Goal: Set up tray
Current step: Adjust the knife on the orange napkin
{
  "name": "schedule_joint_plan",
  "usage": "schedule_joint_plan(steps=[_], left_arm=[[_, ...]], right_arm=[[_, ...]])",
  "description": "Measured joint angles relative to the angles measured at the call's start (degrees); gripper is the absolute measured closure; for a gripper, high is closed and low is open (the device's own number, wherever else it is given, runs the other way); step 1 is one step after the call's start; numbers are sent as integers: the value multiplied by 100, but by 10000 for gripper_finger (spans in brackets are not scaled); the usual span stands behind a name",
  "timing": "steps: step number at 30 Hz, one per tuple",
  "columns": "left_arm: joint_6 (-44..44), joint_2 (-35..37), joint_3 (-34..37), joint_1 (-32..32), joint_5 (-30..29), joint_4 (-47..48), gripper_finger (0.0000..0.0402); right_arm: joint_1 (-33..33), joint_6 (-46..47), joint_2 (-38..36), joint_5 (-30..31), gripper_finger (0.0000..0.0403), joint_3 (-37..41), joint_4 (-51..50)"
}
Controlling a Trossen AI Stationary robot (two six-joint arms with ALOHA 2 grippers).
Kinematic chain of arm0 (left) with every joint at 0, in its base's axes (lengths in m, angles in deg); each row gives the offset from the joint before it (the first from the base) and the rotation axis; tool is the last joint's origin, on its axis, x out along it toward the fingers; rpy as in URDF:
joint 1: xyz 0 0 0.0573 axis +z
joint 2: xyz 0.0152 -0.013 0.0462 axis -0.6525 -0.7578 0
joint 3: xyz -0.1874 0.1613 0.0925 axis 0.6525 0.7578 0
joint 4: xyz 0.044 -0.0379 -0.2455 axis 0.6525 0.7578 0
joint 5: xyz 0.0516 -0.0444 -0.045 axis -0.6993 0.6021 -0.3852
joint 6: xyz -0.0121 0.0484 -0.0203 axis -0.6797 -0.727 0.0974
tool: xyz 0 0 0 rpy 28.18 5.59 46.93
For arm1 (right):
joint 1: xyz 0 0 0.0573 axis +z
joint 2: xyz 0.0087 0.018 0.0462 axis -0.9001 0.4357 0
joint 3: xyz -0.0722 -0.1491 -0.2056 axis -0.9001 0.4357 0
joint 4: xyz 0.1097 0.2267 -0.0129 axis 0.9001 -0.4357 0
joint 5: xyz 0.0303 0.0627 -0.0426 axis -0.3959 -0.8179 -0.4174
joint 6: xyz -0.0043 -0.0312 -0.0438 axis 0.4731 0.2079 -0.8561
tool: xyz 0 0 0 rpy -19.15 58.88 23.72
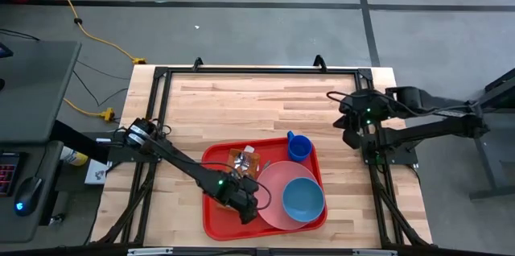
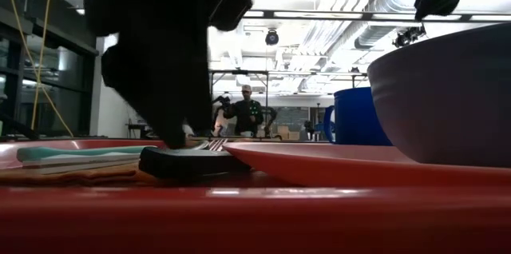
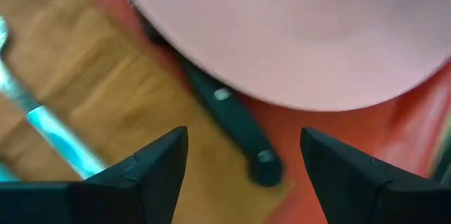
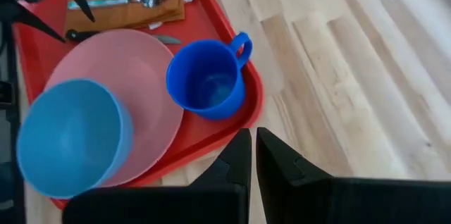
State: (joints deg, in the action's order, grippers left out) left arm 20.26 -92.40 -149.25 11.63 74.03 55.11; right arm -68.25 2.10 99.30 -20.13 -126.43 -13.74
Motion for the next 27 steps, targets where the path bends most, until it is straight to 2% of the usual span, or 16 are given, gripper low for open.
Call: schedule_joint_plan(steps=[9,13,21,27], left_arm=[[-83,-151,-6,24,265,-226,126],[-100,-255,-18,26,512,-339,137],[-52,-319,-17,30,515,-390,158],[-10,-321,-17,39,652,-240,216]], right_arm=[[0,197,-323,-161,403,709,793],[0,255,-418,-137,403,701,874],[0,298,-515,-140,403,701,970],[0,299,-516,-140,403,695,995]])
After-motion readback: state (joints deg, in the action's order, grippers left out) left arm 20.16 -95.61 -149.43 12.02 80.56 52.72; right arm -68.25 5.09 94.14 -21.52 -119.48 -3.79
